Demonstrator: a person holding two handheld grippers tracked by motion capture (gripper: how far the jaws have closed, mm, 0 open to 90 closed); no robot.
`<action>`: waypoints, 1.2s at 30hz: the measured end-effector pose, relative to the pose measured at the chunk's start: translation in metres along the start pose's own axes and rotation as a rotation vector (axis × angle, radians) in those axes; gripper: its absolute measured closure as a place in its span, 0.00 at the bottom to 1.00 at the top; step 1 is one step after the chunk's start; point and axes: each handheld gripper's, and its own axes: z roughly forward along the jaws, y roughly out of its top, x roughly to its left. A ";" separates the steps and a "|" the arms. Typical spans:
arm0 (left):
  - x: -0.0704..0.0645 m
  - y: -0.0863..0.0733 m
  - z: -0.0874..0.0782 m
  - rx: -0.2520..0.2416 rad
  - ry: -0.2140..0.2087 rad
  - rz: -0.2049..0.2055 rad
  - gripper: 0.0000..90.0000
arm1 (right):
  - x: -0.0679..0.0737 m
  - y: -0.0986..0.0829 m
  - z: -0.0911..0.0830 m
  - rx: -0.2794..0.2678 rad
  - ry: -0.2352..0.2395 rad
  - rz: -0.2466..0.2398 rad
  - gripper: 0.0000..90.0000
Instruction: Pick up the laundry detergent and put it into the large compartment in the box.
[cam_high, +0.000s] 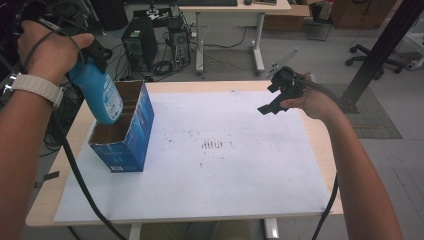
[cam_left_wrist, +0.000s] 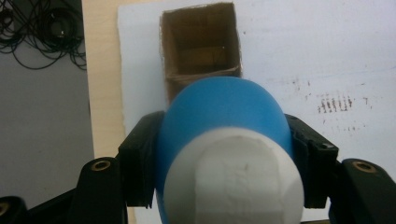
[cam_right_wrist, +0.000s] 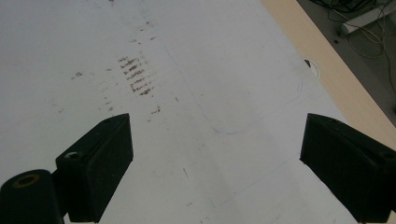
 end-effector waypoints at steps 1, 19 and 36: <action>0.001 0.000 0.002 0.000 -0.002 -0.005 0.41 | 0.000 0.000 0.000 0.000 0.001 0.000 0.11; 0.005 -0.005 0.028 0.011 -0.007 -0.018 0.41 | -0.001 -0.001 0.001 0.002 0.001 0.004 0.11; 0.008 -0.011 0.063 0.028 -0.026 -0.020 0.41 | -0.002 -0.002 -0.001 0.002 -0.003 0.012 0.11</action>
